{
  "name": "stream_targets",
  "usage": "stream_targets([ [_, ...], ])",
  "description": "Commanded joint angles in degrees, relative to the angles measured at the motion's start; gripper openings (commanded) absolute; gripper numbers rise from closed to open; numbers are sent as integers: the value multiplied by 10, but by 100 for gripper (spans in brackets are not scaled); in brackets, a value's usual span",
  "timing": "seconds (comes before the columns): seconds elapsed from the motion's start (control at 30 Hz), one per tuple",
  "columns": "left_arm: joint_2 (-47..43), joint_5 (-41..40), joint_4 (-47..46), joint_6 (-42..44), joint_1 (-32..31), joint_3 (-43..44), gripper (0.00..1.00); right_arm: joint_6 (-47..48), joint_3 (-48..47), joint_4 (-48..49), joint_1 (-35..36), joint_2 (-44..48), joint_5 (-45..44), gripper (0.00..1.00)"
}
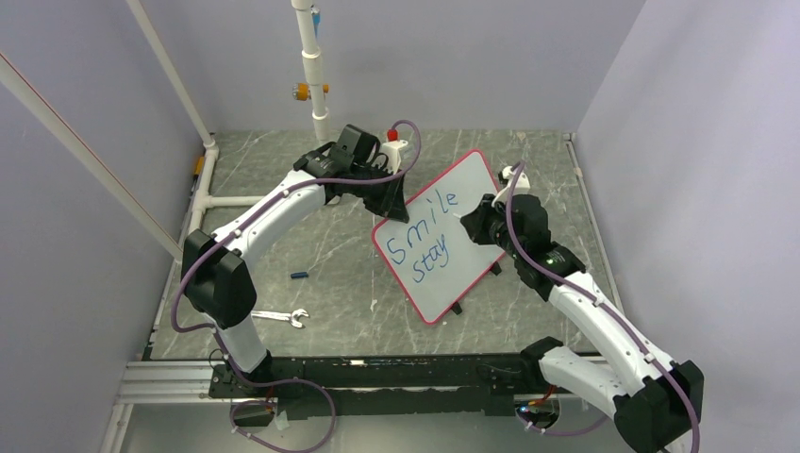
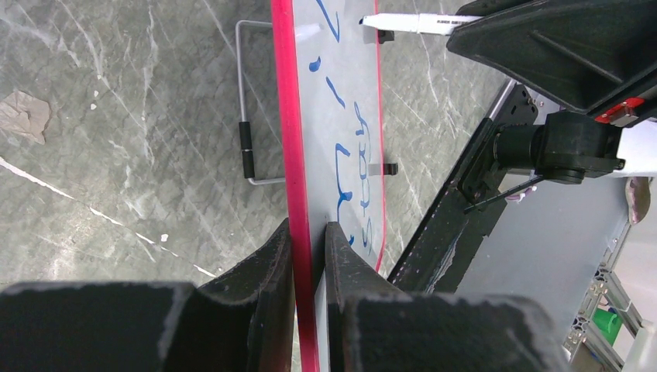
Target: Write a sentence on the whiteboard
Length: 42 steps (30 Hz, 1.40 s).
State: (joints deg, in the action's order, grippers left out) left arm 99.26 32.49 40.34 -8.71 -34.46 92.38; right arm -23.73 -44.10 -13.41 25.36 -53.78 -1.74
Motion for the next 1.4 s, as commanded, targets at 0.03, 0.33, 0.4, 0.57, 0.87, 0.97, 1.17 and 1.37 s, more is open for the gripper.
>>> stream_targets([
  [0.03, 8, -7, 15, 38, -21, 10, 0, -9, -14, 36, -2, -10, 14, 0],
  [0.33, 8, -8, 14, 39, -20, 10, 0, -4, 16, 28, -3, -15, 22, 0],
  [0.4, 8, -8, 14, 39, -20, 10, 0, -3, 24, 26, -2, -10, 27, 0],
  [0.57, 7, -7, 15, 39, -21, 11, 0, -3, 51, 15, -3, 2, 31, 0],
  [0.87, 8, -8, 15, 39, -21, 12, 0, -18, 107, -12, -3, 42, 39, 0],
  [0.97, 8, -8, 15, 39, -20, 11, 0, -25, 118, -21, -2, 58, 40, 0],
  [1.17, 8, -8, 15, 38, -21, 11, 0, -33, 117, -21, -2, 58, 41, 0],
  [1.37, 8, -8, 15, 39, -22, 11, 0, -25, 83, -18, -2, 37, 33, 0],
])
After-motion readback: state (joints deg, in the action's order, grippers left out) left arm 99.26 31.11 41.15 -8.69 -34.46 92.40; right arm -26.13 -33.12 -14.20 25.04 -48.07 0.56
